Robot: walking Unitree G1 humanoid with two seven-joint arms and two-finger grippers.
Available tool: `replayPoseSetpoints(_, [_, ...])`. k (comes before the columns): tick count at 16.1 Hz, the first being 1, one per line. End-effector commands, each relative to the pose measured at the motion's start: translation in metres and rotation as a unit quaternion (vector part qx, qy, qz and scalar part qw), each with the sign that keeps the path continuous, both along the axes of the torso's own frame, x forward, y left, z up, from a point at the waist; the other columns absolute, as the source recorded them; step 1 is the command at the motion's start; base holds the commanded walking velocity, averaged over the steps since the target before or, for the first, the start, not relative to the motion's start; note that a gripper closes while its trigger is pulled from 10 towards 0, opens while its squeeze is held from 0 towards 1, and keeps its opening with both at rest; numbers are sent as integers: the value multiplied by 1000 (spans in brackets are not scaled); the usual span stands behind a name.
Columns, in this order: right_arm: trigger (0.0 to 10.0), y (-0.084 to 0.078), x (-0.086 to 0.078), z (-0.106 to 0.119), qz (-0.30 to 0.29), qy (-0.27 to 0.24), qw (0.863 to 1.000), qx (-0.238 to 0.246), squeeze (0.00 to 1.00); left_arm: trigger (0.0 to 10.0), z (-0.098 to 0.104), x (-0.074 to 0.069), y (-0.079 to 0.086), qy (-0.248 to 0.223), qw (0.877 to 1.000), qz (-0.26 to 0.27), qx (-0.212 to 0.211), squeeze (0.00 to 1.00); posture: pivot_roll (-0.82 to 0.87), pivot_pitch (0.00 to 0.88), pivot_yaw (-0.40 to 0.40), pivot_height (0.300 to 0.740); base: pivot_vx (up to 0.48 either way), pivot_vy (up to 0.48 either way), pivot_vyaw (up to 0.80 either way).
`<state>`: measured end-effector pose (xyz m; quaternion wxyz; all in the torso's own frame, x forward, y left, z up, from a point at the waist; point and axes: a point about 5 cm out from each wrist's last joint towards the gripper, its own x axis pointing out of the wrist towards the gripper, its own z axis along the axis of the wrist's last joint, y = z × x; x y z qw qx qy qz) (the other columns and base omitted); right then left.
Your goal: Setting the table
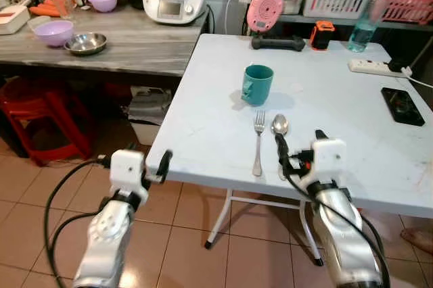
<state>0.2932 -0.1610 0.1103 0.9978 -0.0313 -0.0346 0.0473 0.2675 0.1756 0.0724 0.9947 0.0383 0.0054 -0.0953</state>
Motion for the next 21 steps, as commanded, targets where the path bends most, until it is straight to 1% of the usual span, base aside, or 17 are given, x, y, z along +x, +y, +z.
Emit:
replayPoseSetpoints(1, [10000, -3, 5, -2, -2, 17, 1000, 8, 0, 10000, -2, -4, 2, 3, 1000, -15, 2, 0, 24, 0, 4, 740, 0, 0, 0])
replayPoseSetpoints(3, [10000, 4, 21, 1, 14, 39, 999, 7, 0, 10000, -7, -14, 7, 10, 999, -48, 13, 0, 28, 0, 6, 740, 0, 0, 0])
replayPoseSetpoints(5, [10000, 16, 33, 5, 29, 50, 998, 20, 0, 10000, -6, -17, 9, 10, 998, -68, 15, 0, 36, 0, 4, 740, 0, 0, 0])
replayPoseSetpoints(6, [10000, 26, 41, 8, 34, 59, 997, 22, 0, 10000, -5, -18, 7, 7, 997, -80, 14, 0, 41, 0, 1, 740, 0, 0, 0])
replayPoseSetpoints(7, [10000, 31, 44, 8, 35, 67, 997, 32, 0, 10000, -2, -20, 4, 1, 996, -92, 10, 0, 42, 0, 0, 740, 0, 0, 0])
replayPoseSetpoints(9, [10000, 38, 51, 4, 26, 100, 994, 40, 0, 10000, 5, -22, -2, -12, 993, -119, -9, 0, 42, 0, 0, 740, 0, 0, 0])
replayPoseSetpoints(10, [10000, 41, 53, 1, 22, 119, 991, 51, 0, 10000, 10, -22, -4, -23, 992, -124, -14, 0, 42, 0, 0, 740, 0, 0, 0])
replayPoseSetpoints(11, [10000, 42, 55, 0, 20, 124, 990, 56, 0, 10000, 13, -20, -5, -32, 991, -126, -13, 0, 48, 0, -8, 740, 0, 0, 0])
replayPoseSetpoints(12, [10000, 44, 56, -2, 21, 138, 989, 51, 0, 10000, 21, -19, -8, -48, 989, -139, -11, 0, 48, 0, -8, 740, 0, 0, 0])
replayPoseSetpoints(13, [10000, 44, 57, -4, 20, 144, 988, 49, 0, 10000, 23, -19, -10, -50, 988, -143, -14, 0, 48, 0, -8, 740, 0, 0, 0])
replayPoseSetpoints(14, [10000, 43, 57, -6, 17, 153, 987, 53, 0, 10000, 26, -18, -13, -54, 986, -156, -15, 0, 49, 0, -13, 740, 0, 0, 0])
replayPoseSetpoints(15, [10000, 41, 58, -8, 12, 159, 986, 53, 0, 10000, 27, -20, -18, -56, 981, -184, -11, 0, 51, 0, -15, 740, 0, 0, 0])
replayPoseSetpoints(17, [10000, 38, 60, -9, 8, 164, 985, 58, 0, 10000, 24, -22, -20, -47, 975, -217, -2, 0, 51, 0, -16, 740, 0, 0, 0])
replayPoseSetpoints(19, [10000, 36, 63, -9, 5, 167, 984, 55, 0, 10000, 22, -22, -22, -48, 965, -256, 19, 0, 50, 0, -16, 740, 0, 0, 0])
replayPoseSetpoints(21, [10000, 36, 65, -7, 6, 168, 984, 53, 0, 10000, 22, -20, -21, -48, 965, -256, 29, 0, 51, 0, -18, 740, 0, 0, 0])
